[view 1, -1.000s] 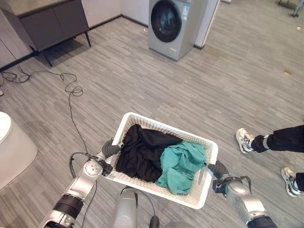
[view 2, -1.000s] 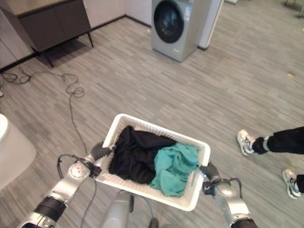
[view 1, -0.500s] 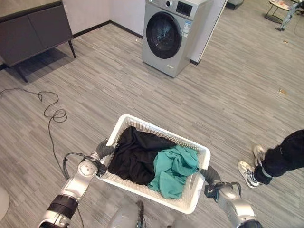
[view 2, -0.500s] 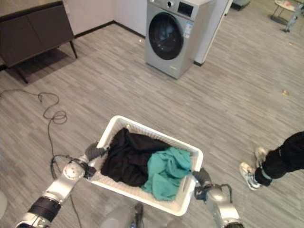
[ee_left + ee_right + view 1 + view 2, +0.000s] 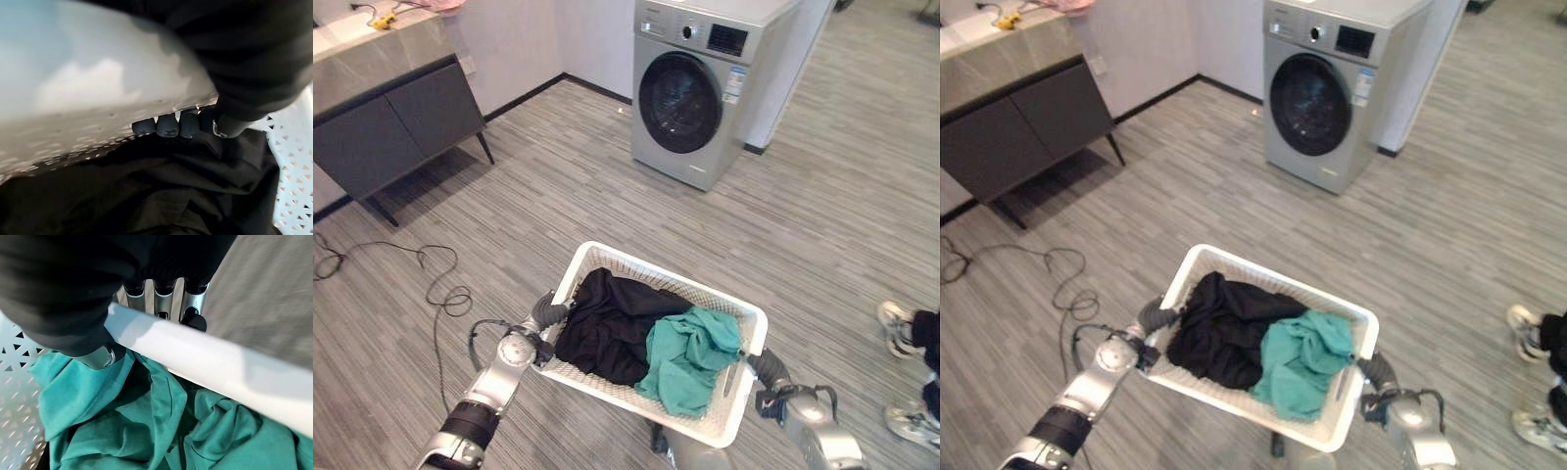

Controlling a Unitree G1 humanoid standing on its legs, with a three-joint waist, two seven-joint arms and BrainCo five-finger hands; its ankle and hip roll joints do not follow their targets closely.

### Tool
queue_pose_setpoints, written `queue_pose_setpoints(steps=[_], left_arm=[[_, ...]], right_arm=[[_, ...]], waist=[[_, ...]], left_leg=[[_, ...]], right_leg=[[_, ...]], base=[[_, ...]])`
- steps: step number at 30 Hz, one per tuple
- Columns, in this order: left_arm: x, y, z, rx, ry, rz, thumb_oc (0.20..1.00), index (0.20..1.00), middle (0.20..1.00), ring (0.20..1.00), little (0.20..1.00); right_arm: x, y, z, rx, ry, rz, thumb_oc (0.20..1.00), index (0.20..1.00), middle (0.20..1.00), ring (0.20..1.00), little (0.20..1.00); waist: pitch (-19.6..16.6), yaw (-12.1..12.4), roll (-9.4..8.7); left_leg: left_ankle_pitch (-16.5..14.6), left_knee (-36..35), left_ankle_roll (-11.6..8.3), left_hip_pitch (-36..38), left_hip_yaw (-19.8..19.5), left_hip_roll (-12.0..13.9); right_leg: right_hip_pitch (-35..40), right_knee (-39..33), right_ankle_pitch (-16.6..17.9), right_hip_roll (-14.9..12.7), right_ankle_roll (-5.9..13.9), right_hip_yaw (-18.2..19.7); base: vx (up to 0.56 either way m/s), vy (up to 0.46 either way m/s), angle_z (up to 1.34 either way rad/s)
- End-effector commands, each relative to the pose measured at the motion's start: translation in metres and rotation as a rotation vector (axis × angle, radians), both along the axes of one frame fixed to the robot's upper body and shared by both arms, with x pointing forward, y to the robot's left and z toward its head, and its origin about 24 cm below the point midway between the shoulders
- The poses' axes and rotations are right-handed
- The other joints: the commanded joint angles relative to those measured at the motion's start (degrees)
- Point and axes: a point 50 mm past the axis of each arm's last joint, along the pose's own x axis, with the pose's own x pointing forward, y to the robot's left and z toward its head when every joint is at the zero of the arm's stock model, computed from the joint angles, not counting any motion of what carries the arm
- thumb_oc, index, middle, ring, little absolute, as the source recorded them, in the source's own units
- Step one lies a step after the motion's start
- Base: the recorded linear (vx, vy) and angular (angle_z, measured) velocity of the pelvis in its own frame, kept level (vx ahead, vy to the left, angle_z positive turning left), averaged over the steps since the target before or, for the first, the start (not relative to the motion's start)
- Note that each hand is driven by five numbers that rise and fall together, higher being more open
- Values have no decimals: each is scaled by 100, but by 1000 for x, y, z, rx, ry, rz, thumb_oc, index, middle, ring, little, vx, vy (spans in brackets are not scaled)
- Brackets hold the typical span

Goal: Grab the laundry basket,head to the washer,open it,put in the laundry and shut it.

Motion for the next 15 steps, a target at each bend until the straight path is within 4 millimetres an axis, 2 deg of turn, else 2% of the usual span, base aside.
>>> queue_pose_setpoints(steps=[1, 2, 3, 4, 5, 6, 7, 9, 10, 11, 13, 14, 15], left_arm=[[15, 39, 51, 56, -207, 63, 200, 200, 200, 200, 200], [12, 41, 51, 40, -210, 68, 200, 200, 200, 200, 200], [12, 41, 52, 40, -217, 72, 200, 200, 200, 200, 200], [15, 37, 55, 19, -229, 66, 200, 200, 200, 200, 200], [15, 37, 55, 20, -230, 65, 200, 200, 200, 200, 200], [16, 35, 55, 14, -230, 62, 200, 200, 200, 200, 200], [16, 35, 55, 14, -230, 61, 200, 200, 200, 200, 200], [17, 32, 54, 10, -230, 55, 200, 200, 200, 200, 200], [19, 31, 55, 13, -229, 52, 200, 200, 200, 200, 200], [19, 31, 54, 13, -230, 51, 200, 200, 200, 200, 200], [20, 32, 55, 22, -228, 55, 200, 200, 200, 200, 200], [20, 32, 55, 22, -228, 55, 200, 200, 200, 200, 200], [19, 33, 54, 31, -223, 51, 200, 200, 200, 200, 200]], right_arm=[[14, 5, 32, 67, -196, 90, 200, 200, 200, 200, 200], [14, 3, 33, 62, -196, 82, 200, 200, 200, 200, 200], [12, 0, 32, 46, -189, 77, 200, 200, 200, 200, 200], [10, -6, 32, 19, -183, 62, 200, 200, 200, 200, 200], [10, -6, 33, 19, -184, 61, 200, 200, 200, 200, 200], [10, -8, 34, 7, -188, 56, 200, 200, 200, 200, 200], [10, -8, 34, 8, -189, 55, 200, 200, 200, 200, 200], [11, -10, 36, 3, -202, 47, 200, 200, 200, 200, 200], [12, -12, 35, -17, -203, 38, 200, 200, 200, 200, 200], [13, -13, 35, -18, -204, 37, 200, 200, 200, 200, 200], [16, -10, 35, -25, -211, 36, 200, 200, 200, 200, 200], [16, -10, 34, -25, -211, 36, 200, 200, 200, 200, 200], [20, -4, 32, -8, -213, 47, 200, 200, 200, 200, 200]], waist=[[-15, 114, -659], [38, 168, -677], [81, 198, -739], [222, 353, -778], [211, 350, -798], [262, 477, -763], [254, 480, -793], [275, 628, -734], [252, 795, -617], [266, 797, -654], [256, 958, -583], [260, 959, -598], [218, 1042, -565]], left_leg=[[1762, 495, 94, -764, -79, 1182], [1757, 1050, 165, -1123, -76, 1185], [1765, 1291, 226, -1335, 1, 1202], [1418, 1366, 357, -2097, 118, 1223], [1440, 1361, 371, -2125, 124, 1200], [1195, 673, 360, -2536, 242, 1127], [1242, 624, 370, -2533, 261, 1097], [1222, -736, 335, -2820, 322, 956], [1588, -2154, 226, -2955, 160, 901], [1697, -2375, 217, -2825, 180, 865], [1897, -3096, 138, -3031, -108, 753], [1922, -3154, 136, -2992, -102, 743], [2047, -3199, 78, -3074, -202, 707]], right_leg=[[552, -448, -111, -472, 1091, 268], [697, -468, -240, -359, 951, 317], [847, -507, -345, -310, 872, 376], [1198, -567, -554, -238, 814, 486], [1175, -573, -539, -262, 817, 484], [1426, -617, -713, -209, 856, 524], [1409, -623, -695, -242, 858, 530], [1649, -688, -862, -188, 946, 560], [1876, -747, -1018, -86, 1000, 585], [1904, -759, -1025, -124, 999, 583], [2165, -754, -1226, -34, 974, 713], [2174, -749, -1240, -48, 973, 713], [2395, -676, -1446, -13, 940, 857]], base=[[319, -376, 30], [331, -336, 8], [403, -298, -14], [319, -203, -10], [437, -113, -21], [223, -7, -26], [378, 13, -32], [438, 81, -27], [445, 86, -11], [447, 90, -9], [318, 39, -53], [450, 90, -62], [593, 201, -57]])
